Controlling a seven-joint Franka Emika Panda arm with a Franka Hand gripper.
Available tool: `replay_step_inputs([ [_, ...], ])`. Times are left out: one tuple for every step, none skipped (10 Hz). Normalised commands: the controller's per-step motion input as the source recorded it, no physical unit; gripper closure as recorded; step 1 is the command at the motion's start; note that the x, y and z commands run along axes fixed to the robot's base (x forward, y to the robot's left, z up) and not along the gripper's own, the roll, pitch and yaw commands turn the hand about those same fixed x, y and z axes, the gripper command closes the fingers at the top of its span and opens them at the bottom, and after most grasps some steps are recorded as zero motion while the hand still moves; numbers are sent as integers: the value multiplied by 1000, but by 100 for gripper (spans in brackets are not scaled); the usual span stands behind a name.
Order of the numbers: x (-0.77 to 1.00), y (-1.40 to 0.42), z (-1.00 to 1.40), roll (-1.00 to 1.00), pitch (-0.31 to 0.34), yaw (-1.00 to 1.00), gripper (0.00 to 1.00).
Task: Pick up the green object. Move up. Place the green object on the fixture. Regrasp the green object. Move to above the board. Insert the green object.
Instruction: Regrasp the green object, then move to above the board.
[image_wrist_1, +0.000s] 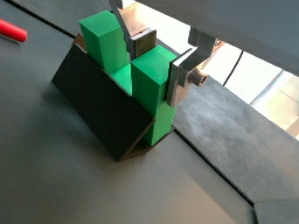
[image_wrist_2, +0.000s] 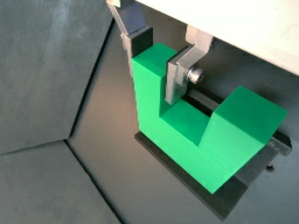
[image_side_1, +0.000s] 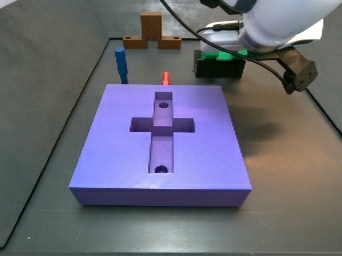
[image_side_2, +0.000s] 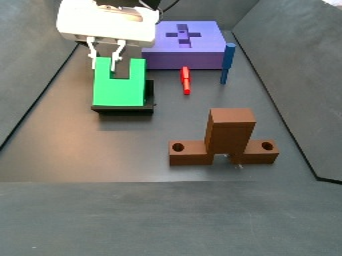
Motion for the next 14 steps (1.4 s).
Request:
replay_step_inputs([
  [0,0,0,0,0,0,100],
  [0,0,0,0,0,0,100],
  [0,0,0,0,0,0,100],
  [0,0,0,0,0,0,100],
  [0,0,0,0,0,0,100],
  [0,0,0,0,0,0,100],
  [0,0,0,0,0,0,100],
  [0,0,0,0,0,0,100],
  [0,0,0,0,0,0,100],
  [0,0,0,0,0,0,100],
  [0,0,0,0,0,0,100],
  [0,0,0,0,0,0,100],
  [0,0,0,0,0,0,100],
  [0,0,1400,0,0,0,100],
])
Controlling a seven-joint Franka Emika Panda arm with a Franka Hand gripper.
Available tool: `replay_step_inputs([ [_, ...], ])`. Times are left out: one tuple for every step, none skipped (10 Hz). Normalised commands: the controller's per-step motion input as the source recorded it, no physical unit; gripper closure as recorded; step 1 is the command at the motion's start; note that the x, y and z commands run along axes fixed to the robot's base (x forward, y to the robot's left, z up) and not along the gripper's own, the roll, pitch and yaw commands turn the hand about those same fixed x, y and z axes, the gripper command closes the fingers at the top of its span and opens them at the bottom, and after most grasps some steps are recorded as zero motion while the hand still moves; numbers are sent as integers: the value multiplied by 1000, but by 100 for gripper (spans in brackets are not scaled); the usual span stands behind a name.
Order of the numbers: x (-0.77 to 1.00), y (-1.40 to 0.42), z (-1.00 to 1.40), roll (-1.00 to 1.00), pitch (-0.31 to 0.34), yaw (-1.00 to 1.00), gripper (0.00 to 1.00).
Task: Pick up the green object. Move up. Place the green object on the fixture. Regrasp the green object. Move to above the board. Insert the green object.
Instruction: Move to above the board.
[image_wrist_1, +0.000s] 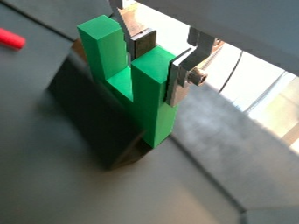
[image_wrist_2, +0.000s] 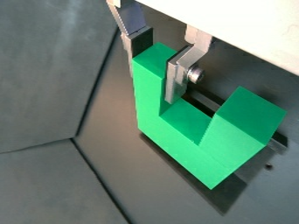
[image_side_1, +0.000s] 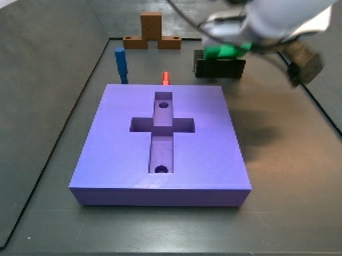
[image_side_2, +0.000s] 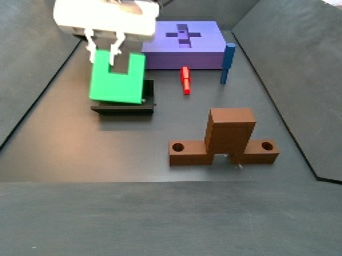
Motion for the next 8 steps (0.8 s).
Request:
replay_step_inputs([
  [-40,4,1400,-16,28,-41,100],
  [-66,10,1400,-66,-5,-43,100],
  [-74,22,1400,-44,-6,-19,100],
  [-67,10,1400,-38,16,-28,100],
  [-73,3,1400,-29,43,-23,100],
  [-77,11,1400,-17,39,-13,100],
  [-24,-8,482,-5,51,5,100],
  [-1278,-1400,297,-1000,179,-115,100],
])
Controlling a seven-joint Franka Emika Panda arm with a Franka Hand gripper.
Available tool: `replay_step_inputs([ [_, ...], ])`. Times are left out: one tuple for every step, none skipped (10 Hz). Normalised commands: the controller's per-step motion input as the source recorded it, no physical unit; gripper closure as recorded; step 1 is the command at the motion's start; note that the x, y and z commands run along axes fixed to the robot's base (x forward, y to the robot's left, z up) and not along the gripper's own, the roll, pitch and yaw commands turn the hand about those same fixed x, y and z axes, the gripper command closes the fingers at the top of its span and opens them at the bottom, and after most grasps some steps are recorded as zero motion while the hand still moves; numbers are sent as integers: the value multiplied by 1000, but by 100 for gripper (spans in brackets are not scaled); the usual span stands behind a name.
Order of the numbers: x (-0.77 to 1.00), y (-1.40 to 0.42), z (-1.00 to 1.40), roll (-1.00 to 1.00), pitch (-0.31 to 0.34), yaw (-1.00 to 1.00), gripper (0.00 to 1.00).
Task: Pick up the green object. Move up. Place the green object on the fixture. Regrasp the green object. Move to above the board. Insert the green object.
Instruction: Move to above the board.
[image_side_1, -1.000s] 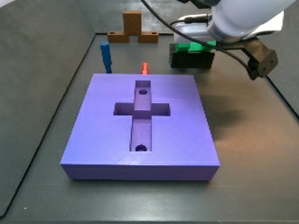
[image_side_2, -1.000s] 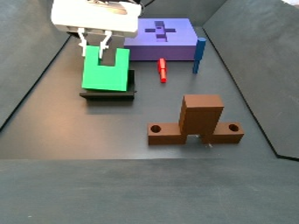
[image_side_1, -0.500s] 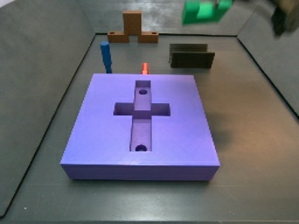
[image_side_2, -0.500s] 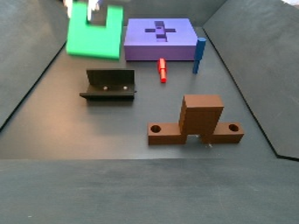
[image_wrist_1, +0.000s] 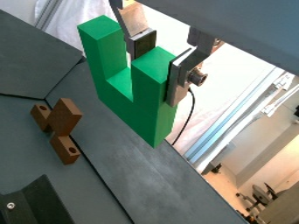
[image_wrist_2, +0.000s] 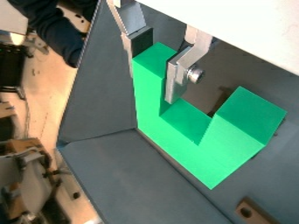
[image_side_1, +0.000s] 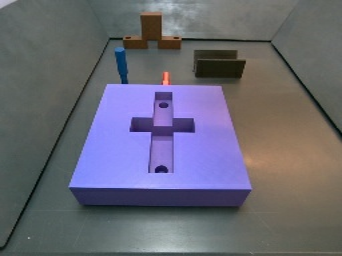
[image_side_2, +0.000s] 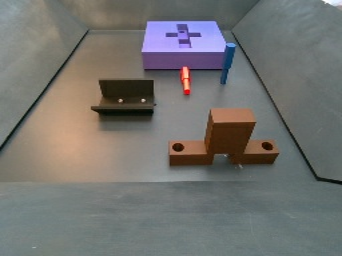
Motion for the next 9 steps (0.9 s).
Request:
replay_step_inputs([
  [-1277,-1400,242,-1000,174,-111,100],
  [-1400,-1389,243,-1000,147,-94,100],
  [-1400,-1365,211,-1000,148,-87,100],
  [-1400,-1366,237,-1000,157,-74,100],
  [-1400,-1352,234,-1000,159,-65,100],
  [-356,-294,51,-1000,153,-41,100],
  [-104,-27,4,-1000,150,-32,100],
  [45,65,-25,-1000,170,-29,100],
  [-23,-8,21,-1000,146,-19,100],
])
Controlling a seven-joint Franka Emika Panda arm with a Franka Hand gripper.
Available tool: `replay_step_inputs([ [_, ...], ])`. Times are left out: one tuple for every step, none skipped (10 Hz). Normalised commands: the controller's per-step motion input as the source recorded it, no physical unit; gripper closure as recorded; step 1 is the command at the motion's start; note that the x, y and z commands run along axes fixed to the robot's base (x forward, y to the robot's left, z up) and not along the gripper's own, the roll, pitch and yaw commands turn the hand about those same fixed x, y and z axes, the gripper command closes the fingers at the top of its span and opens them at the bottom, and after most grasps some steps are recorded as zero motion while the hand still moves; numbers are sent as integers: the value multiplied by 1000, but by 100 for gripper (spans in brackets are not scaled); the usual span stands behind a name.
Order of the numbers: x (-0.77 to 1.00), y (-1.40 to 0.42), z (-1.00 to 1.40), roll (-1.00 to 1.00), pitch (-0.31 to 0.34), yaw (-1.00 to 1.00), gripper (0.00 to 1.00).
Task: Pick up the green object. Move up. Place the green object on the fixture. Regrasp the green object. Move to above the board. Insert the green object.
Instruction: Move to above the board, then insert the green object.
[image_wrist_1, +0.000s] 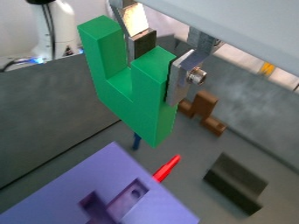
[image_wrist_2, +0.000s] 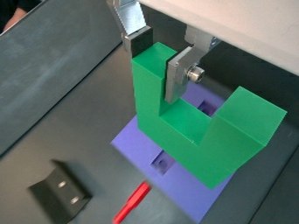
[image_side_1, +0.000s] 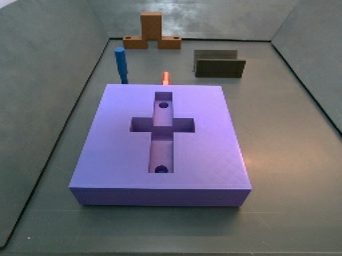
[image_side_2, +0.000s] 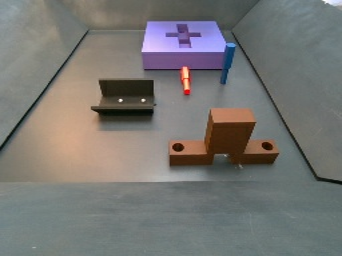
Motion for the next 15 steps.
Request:
replay_step_inputs([
  [-67,6,19,-885,87,-6,100],
  [-60,35,-2,-699,44,-2,100],
  [-60,33,4,-451,5,-3,100],
  [-55,21,7,-344,-13,3,100],
  [163,0,-543,-284,-47,0,100],
  [263,0,-549,-281,-76,0,100],
  [349,0,-600,-261,-111,0,100],
  [354,0,-691,-219,-104,251,100],
  [100,-191,-826,-19,-164,454,100],
  [26,-303,-760,0,-206,380,100],
  [0,-320,-740,0,-219,326,100],
  [0,-351,-654,31,-283,191,100],
  [191,-260,-669,157,-226,-240,100],
  [111,-180,-329,301,-187,-646,100],
  [154,-211,-226,416,-133,-689,100],
])
